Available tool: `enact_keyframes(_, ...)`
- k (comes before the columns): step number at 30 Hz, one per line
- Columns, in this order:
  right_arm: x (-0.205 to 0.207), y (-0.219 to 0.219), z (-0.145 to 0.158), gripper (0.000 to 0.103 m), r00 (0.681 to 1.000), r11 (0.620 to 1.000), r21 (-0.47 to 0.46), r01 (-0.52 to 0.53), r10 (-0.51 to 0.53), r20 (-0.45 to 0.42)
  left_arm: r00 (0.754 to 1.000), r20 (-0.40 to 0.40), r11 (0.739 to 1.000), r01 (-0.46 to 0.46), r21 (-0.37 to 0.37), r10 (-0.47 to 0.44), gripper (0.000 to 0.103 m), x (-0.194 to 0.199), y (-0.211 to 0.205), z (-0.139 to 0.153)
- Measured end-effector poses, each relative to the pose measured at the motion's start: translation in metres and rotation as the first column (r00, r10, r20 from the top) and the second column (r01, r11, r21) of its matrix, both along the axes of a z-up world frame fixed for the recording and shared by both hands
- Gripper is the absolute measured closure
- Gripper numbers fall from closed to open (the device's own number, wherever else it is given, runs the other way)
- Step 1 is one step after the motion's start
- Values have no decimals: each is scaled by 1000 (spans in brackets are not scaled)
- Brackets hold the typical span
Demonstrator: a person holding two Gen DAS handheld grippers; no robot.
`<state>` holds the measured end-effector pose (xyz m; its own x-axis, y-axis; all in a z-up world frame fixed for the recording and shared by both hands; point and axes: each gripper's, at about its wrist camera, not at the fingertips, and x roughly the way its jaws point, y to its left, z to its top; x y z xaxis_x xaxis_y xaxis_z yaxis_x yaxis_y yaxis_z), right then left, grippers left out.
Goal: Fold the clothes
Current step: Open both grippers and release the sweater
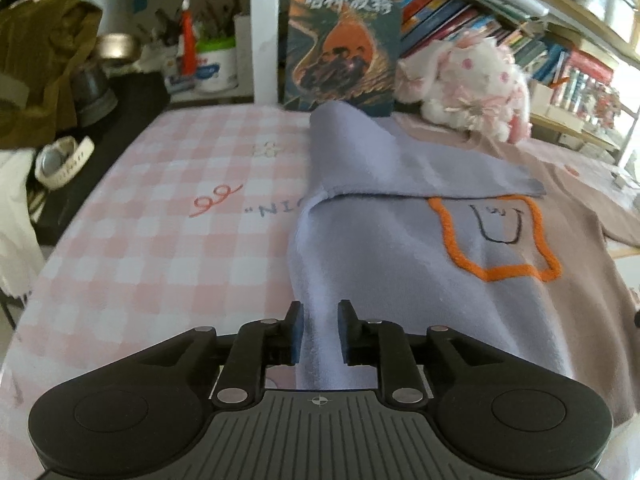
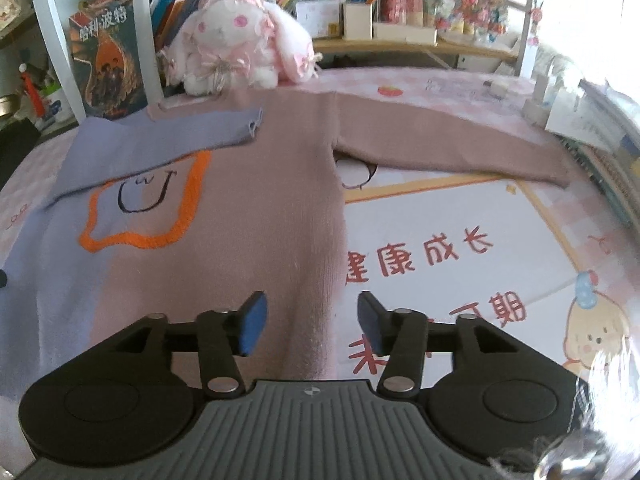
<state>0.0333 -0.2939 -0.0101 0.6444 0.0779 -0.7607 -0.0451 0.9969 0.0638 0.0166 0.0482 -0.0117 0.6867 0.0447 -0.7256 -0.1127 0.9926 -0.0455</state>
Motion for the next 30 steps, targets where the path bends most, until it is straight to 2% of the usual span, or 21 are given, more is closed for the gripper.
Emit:
enact_keyframes(2,-5,3,3,38,1000,1000,-10,7,-7,14,1000,17,1000,15,12,-16,70,-5,-3,5)
enact_keyframes(4,-9,6,5,36,1000,1000,-11,13,-13,20,999,35,999,21,25,-22,48,-10,-5,8)
enact_keyframes(6,-14,8,5,35,1000,1000,-12,20,-20,19,998,50,999,23,38,-25,33,-15,-9,11)
enact_keyframes(7,-17,9,5,35,1000,1000,-13,24,-24,18,998,54,999,27,43,-29,30,-17,-11,11)
enact_keyframes(18,-45,8,2,34,997,996,-38,78,-78,-16,982,42,981,182,62,-185,24,-25,-47,3)
enact_keyframes(25,-47,-6,1,33,996,995,-47,88,-89,-17,983,36,983,179,44,-181,22,-20,-61,1)
enact_keyframes(30,-35,-25,-2,32,998,997,-39,65,-66,-22,989,32,988,142,57,-144,22,-14,-81,2)
